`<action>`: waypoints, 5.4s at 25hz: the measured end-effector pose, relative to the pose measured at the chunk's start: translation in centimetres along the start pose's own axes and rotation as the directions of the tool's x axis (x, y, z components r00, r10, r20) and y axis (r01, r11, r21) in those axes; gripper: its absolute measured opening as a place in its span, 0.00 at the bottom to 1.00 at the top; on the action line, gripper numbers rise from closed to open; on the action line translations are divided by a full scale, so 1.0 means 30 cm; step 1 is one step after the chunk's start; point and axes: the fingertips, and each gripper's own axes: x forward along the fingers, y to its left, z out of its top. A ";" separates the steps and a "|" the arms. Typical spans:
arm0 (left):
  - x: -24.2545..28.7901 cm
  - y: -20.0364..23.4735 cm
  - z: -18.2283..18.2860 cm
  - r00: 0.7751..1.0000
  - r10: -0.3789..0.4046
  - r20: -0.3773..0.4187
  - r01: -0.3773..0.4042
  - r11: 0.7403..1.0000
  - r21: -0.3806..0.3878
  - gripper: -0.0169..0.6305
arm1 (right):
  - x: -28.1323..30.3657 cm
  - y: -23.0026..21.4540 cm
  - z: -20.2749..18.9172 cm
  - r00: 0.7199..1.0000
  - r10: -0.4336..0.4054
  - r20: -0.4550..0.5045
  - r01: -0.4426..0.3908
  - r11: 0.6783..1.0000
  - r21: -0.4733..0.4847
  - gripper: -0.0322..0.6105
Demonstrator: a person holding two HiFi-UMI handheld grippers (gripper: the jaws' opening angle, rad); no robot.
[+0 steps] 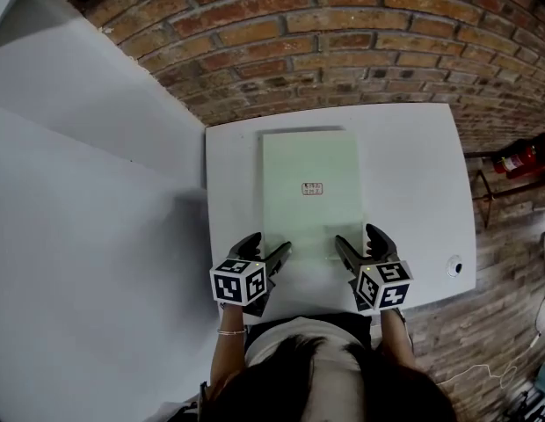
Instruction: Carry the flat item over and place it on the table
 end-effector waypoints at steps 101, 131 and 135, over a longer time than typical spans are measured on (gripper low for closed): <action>-0.708 -0.611 -0.125 0.840 0.044 0.541 -0.196 0.954 0.227 0.05 | -0.891 0.316 0.020 0.901 -0.017 0.434 0.118 0.971 -0.206 0.11; -0.943 -0.837 -0.139 0.715 -0.002 0.700 -0.280 0.916 0.288 0.04 | -1.196 0.411 0.035 0.794 0.039 0.607 0.207 0.921 -0.330 0.11; -0.967 -0.863 -0.135 0.701 -0.008 0.714 -0.294 0.908 0.299 0.04 | -1.238 0.422 0.049 0.770 0.054 0.636 0.216 0.916 -0.339 0.11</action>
